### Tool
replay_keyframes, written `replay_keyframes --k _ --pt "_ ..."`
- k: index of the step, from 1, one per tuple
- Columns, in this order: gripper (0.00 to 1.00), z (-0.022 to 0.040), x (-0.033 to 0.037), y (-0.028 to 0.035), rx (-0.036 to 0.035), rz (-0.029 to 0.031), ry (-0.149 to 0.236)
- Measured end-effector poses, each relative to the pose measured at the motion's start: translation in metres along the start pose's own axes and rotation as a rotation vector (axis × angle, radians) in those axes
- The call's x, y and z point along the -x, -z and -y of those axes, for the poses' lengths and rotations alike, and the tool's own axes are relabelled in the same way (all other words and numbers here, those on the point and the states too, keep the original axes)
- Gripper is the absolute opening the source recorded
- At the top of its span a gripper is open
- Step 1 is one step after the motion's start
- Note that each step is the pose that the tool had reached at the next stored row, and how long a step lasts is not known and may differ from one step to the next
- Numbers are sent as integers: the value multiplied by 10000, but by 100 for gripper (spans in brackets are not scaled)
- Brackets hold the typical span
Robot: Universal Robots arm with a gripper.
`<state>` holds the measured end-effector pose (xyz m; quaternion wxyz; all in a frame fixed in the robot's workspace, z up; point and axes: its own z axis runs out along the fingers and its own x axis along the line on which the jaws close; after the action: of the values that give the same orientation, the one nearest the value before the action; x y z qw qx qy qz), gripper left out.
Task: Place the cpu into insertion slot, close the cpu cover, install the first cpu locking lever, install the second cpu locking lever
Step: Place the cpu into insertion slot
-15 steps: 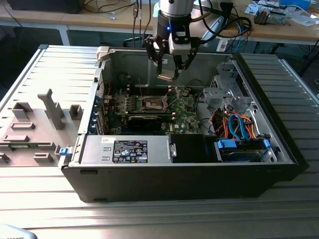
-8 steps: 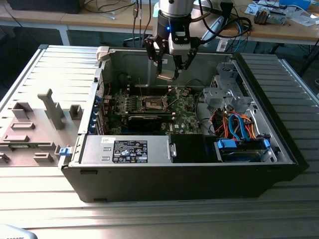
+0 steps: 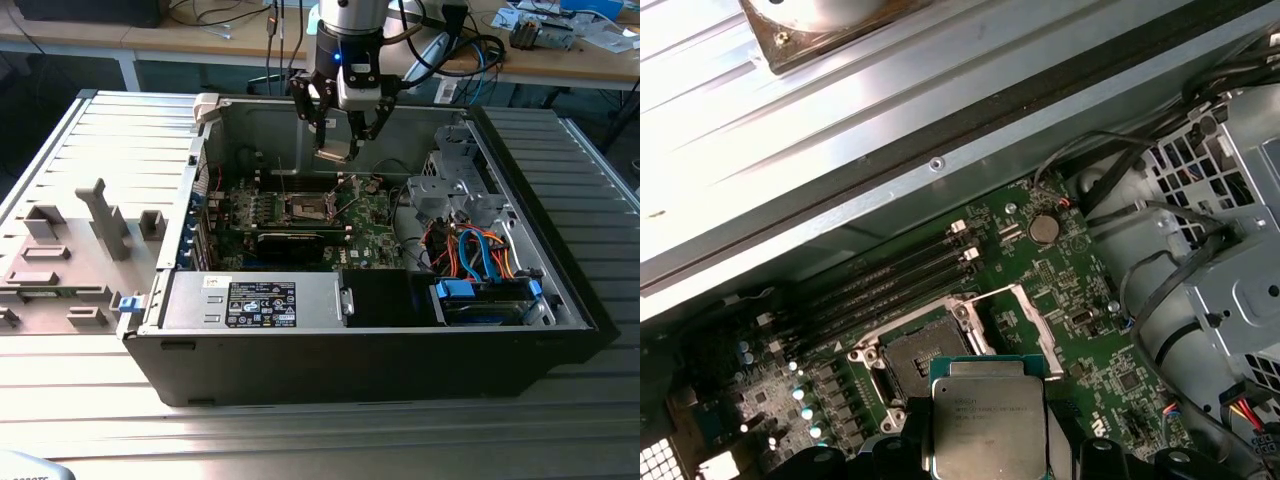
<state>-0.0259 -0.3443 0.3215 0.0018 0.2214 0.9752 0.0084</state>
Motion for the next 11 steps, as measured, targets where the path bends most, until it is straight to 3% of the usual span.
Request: replay_keyframes --k 11 --pt "54 0 0 0 0 2 -154"
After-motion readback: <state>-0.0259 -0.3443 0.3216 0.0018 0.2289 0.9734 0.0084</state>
